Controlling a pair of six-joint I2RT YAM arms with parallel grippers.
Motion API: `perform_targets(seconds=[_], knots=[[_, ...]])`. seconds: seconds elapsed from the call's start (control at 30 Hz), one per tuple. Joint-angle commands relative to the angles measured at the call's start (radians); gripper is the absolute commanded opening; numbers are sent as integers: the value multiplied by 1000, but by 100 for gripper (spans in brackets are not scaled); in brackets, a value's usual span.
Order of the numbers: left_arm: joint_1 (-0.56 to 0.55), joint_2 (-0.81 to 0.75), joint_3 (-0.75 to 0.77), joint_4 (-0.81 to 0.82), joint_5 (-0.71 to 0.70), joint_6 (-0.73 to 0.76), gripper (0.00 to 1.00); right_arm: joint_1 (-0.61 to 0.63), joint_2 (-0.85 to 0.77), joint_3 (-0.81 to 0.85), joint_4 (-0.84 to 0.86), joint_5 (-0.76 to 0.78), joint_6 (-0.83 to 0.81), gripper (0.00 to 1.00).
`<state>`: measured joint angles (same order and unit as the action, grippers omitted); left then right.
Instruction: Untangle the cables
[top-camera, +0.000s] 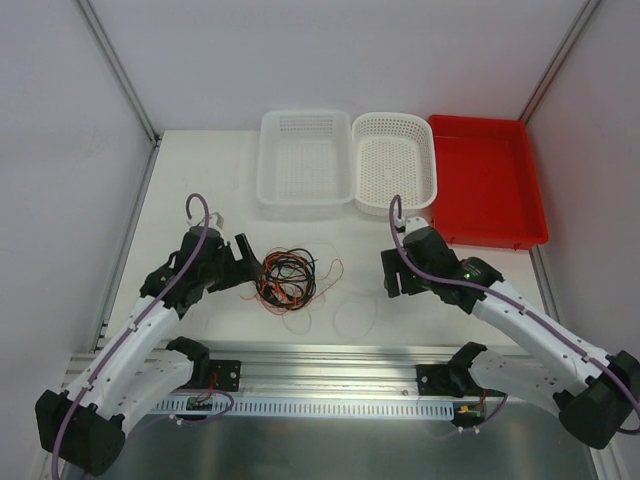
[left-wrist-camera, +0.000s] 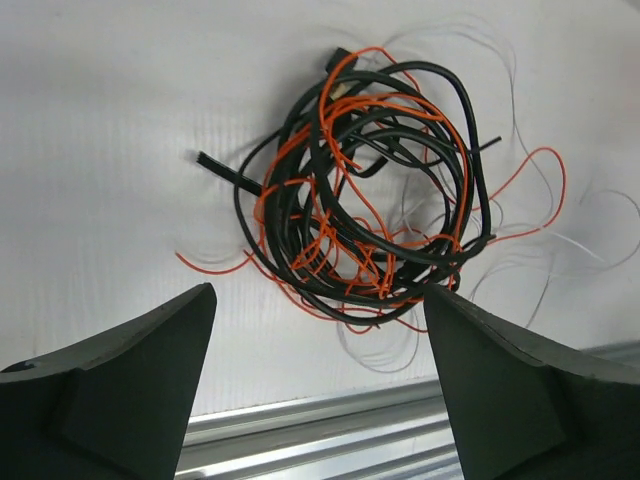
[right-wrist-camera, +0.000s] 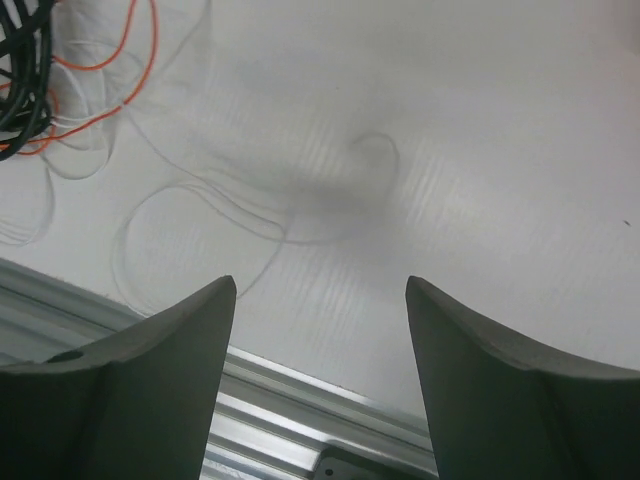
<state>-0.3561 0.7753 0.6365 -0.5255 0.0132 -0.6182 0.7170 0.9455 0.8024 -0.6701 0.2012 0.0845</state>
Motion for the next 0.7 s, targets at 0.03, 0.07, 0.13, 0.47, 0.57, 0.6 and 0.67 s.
perform_targets(seconds=[0.03, 0.07, 0.13, 0.47, 0.57, 0.6, 0.67], knots=[[-75, 74, 69, 12, 77, 5, 87, 33, 119, 47, 165, -163, -129, 73], [-120, 108, 77, 12, 36, -1, 87, 33, 140, 49, 199, -183, -138, 73], [-162, 149, 97, 21, 1, -11, 88, 33, 203, 52, 231, -257, -169, 73], [-215, 449, 94, 168, -107, -81, 82, 35, 417, 46, 383, -350, -212, 63], [-216, 527, 75, 212, -122, -101, 78, 36, 415, 24, 394, -364, -213, 46], [-216, 545, 69, 219, -130, -104, 77, 35, 405, 20, 391, -364, -213, 38], [-216, 593, 65, 228, -136, -112, 73, 35, 347, 12, 363, -346, -210, 9]])
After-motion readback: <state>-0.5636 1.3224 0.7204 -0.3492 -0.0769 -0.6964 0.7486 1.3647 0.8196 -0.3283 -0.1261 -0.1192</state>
